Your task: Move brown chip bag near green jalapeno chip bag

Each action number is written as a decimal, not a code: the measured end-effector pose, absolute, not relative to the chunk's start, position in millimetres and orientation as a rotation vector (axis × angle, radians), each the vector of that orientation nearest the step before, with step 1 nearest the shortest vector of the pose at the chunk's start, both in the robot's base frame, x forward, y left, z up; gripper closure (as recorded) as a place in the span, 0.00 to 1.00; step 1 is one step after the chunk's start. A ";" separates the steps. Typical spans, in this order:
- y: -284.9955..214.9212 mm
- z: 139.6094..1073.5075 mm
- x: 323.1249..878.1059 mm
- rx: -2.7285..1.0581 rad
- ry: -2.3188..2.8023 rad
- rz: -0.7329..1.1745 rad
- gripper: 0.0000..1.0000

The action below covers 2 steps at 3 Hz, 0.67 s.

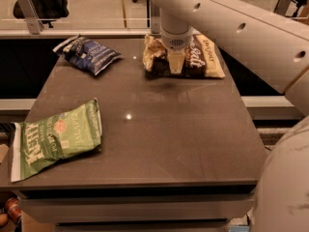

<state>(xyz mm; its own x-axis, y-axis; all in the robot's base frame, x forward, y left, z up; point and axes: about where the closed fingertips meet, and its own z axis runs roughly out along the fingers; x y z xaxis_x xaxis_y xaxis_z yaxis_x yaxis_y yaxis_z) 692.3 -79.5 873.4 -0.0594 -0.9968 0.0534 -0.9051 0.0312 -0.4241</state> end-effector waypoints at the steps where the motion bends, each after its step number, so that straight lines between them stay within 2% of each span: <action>1: -80.9 881.9 690.7 -1.943 2.041 -0.515 0.62; 2: -79.9 892.1 689.1 -1.943 2.021 -0.519 0.86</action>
Offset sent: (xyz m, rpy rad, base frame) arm -0.0058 0.0015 0.0360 0.0186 -0.0473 0.0271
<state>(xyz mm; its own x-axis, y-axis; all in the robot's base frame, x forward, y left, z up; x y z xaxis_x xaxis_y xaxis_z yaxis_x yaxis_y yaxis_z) 689.1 -79.9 892.1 -0.0490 -0.9980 0.0400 -0.8936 0.0259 -0.4481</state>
